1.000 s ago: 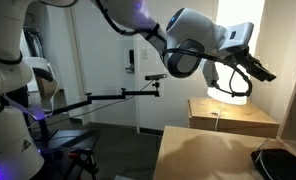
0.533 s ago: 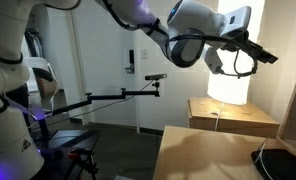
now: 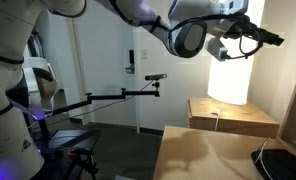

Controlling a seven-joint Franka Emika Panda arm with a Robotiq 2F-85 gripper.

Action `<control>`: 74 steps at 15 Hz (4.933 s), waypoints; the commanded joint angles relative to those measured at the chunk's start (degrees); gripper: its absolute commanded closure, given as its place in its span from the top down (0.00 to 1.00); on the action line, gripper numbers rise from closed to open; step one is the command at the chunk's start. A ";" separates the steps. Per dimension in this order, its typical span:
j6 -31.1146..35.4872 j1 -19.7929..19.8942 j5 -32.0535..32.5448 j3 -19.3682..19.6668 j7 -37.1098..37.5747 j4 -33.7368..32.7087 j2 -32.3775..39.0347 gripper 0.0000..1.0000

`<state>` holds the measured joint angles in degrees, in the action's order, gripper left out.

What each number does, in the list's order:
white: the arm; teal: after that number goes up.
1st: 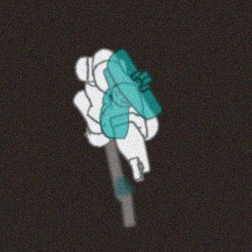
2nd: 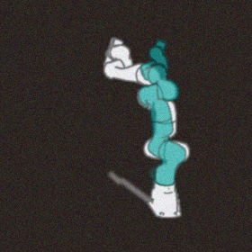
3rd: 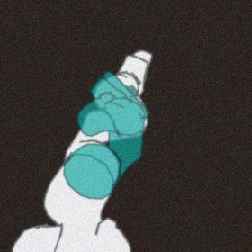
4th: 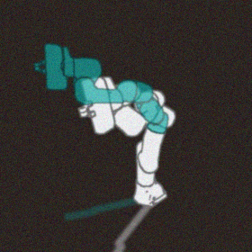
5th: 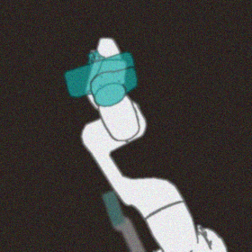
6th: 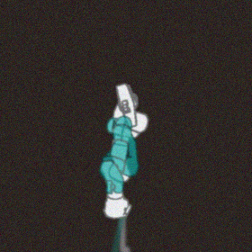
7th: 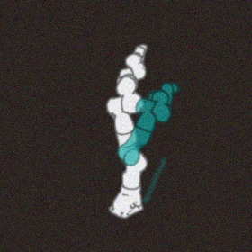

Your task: Move the tennis rack slightly to the right. Pick up the orange towel from the top compartment and put it on the table.

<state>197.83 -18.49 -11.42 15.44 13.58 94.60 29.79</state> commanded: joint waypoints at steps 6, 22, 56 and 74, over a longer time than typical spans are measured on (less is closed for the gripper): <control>-1.85 -13.23 -4.82 17.31 -2.92 -6.01 7.86 1.00; -7.56 -11.28 -2.28 12.82 -1.92 -13.92 9.83 1.00; -23.62 -4.74 -2.83 12.84 -1.09 -38.20 23.33 0.33; -19.69 -7.97 -3.94 15.60 2.02 -34.20 23.46 0.92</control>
<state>176.12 -23.26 -14.92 26.77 11.66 58.87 52.46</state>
